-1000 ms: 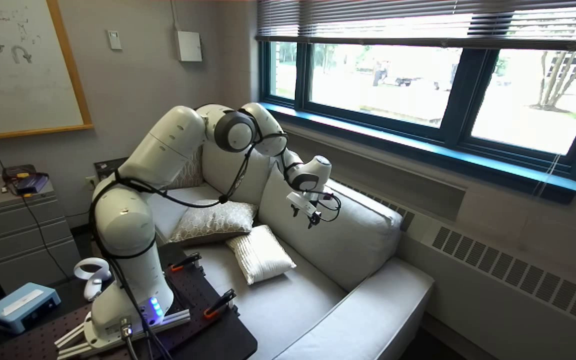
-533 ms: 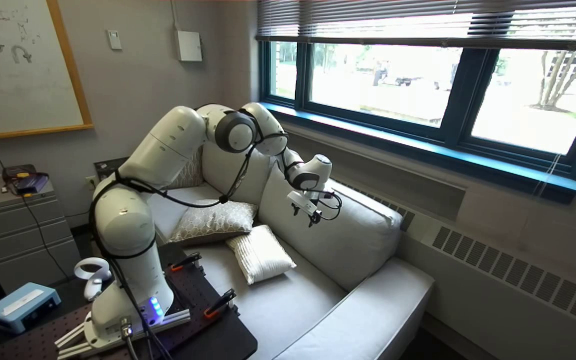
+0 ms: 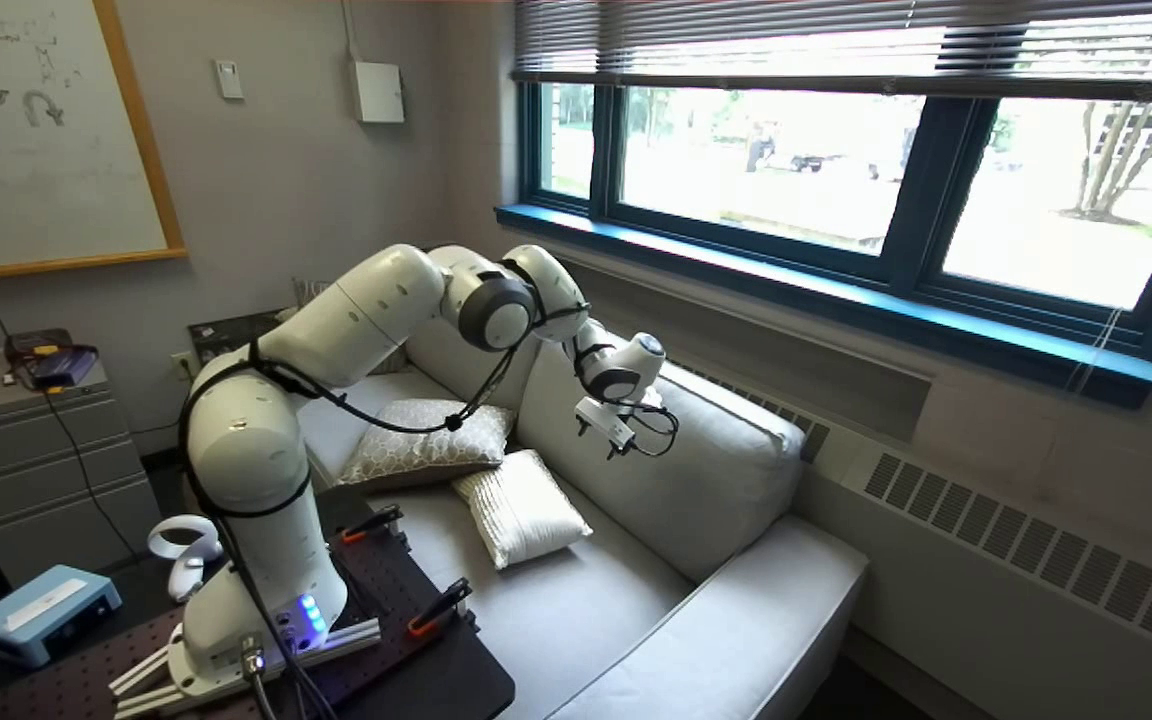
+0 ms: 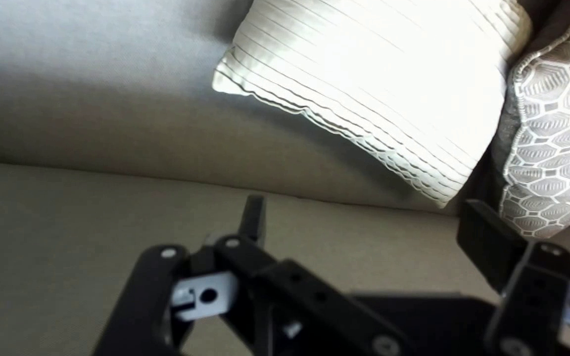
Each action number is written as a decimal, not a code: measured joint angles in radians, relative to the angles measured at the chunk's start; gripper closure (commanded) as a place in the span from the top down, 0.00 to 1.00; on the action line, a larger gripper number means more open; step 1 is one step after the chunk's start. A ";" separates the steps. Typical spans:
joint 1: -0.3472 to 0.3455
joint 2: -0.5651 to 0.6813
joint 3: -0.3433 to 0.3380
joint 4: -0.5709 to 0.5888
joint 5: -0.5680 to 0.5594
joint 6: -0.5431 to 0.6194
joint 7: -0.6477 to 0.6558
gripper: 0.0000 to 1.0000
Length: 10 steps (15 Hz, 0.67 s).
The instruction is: Put the two pillows on the right end of the chair
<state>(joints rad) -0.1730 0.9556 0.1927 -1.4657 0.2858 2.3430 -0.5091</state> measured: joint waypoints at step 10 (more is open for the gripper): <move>-0.068 0.391 0.069 0.373 0.036 -0.273 -0.082 1.00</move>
<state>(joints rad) -0.2407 1.3464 0.2619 -1.0927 0.3218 2.0701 -0.5908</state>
